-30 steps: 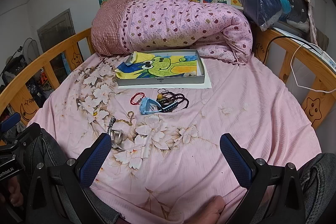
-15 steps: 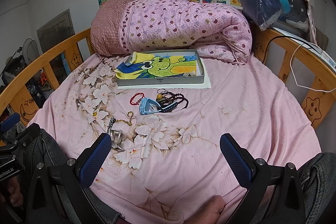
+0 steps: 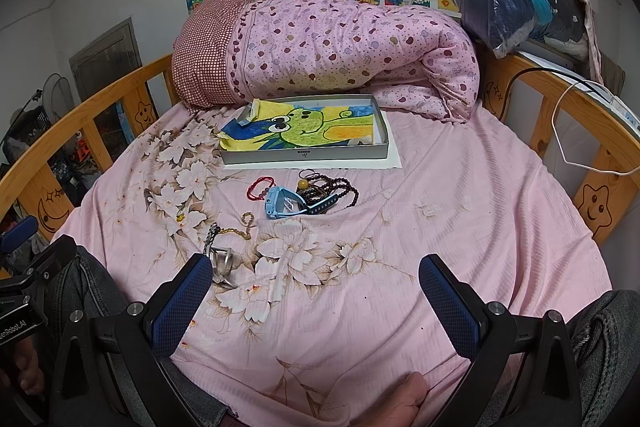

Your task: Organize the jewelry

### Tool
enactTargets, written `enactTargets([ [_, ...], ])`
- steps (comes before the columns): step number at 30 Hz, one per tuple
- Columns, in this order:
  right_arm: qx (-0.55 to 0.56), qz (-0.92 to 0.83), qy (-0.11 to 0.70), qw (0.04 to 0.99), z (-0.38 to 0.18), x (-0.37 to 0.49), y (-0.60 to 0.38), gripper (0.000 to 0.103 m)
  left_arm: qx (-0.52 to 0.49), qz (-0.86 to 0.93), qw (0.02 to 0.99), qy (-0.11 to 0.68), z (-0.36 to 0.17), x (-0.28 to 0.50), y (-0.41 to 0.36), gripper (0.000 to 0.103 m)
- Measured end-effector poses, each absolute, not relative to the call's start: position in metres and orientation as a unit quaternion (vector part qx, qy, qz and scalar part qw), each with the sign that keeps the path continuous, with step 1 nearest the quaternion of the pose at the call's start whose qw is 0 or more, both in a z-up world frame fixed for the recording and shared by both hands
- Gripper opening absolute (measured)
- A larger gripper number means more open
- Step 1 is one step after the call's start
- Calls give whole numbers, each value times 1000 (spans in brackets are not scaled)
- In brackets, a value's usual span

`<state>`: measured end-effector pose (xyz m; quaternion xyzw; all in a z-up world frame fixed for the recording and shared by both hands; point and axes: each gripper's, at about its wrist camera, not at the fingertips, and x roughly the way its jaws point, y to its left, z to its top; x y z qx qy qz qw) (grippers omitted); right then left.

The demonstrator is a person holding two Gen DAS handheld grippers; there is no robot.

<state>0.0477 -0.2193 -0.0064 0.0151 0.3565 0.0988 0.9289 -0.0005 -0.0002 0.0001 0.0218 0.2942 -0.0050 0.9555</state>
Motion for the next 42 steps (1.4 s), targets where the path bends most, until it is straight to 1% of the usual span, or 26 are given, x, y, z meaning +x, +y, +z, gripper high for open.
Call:
enactTargets([
  [32,15,98,358,929,-7,48,-219,103,24,-2,953,301,4,4,5,99],
  [38,24,90,364,927,-9,52,-221,103,28,8,946,322,-2,8,4,99],
  [42,51,85,373,923,-9,56,-230,103,18,6,934,356,-8,23,8,99],
])
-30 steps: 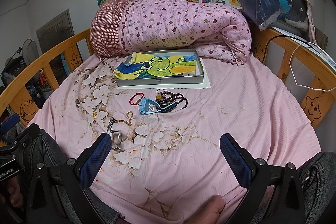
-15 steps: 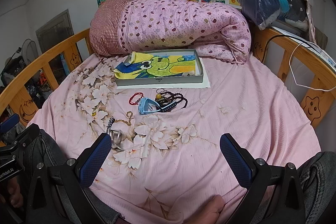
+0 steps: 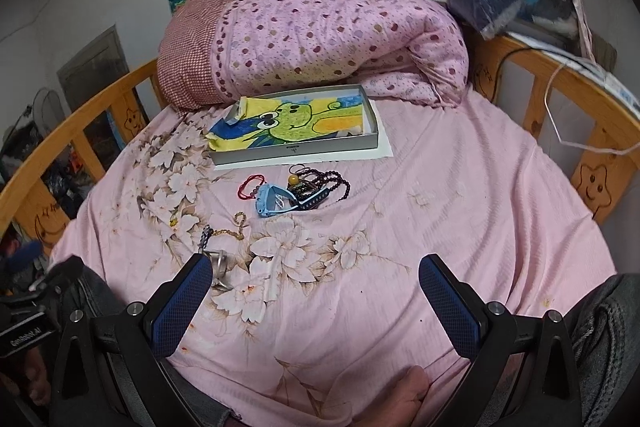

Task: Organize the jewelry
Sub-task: 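Move the left tool to the grey metal buckle while the right tool reaches the blue watch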

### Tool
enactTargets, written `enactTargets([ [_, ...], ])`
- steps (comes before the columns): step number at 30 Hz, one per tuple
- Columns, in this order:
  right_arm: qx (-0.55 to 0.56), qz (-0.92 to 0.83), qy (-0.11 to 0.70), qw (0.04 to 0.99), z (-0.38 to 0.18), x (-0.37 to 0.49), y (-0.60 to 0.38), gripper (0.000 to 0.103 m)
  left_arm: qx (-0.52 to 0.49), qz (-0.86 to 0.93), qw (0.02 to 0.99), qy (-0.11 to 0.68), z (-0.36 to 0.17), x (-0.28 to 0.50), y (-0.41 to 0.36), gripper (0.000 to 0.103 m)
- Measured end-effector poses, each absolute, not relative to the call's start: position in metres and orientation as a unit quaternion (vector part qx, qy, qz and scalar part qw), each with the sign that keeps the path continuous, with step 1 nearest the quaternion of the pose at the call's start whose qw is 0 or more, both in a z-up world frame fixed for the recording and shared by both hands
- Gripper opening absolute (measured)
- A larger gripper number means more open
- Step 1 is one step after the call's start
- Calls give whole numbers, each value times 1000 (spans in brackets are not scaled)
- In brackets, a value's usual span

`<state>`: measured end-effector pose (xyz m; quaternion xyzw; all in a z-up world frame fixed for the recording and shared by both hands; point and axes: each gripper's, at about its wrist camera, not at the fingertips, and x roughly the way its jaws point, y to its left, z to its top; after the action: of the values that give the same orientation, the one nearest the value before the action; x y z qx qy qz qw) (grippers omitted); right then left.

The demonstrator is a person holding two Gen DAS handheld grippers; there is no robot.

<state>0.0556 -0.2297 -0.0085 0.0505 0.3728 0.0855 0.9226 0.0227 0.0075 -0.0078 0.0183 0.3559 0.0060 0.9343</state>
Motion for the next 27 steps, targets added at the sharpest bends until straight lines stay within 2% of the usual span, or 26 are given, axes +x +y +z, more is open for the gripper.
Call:
enactTargets([
  [10,63,110,418,900,-11,98,-254,103,-47,-30,888,457,-31,78,22,99],
  [15,58,144,473,867,-24,139,-265,103,-77,-59,865,493,-45,100,21,99],
  [27,37,211,560,801,-71,207,-263,103,-69,-103,831,542,-84,139,-19,98],
])
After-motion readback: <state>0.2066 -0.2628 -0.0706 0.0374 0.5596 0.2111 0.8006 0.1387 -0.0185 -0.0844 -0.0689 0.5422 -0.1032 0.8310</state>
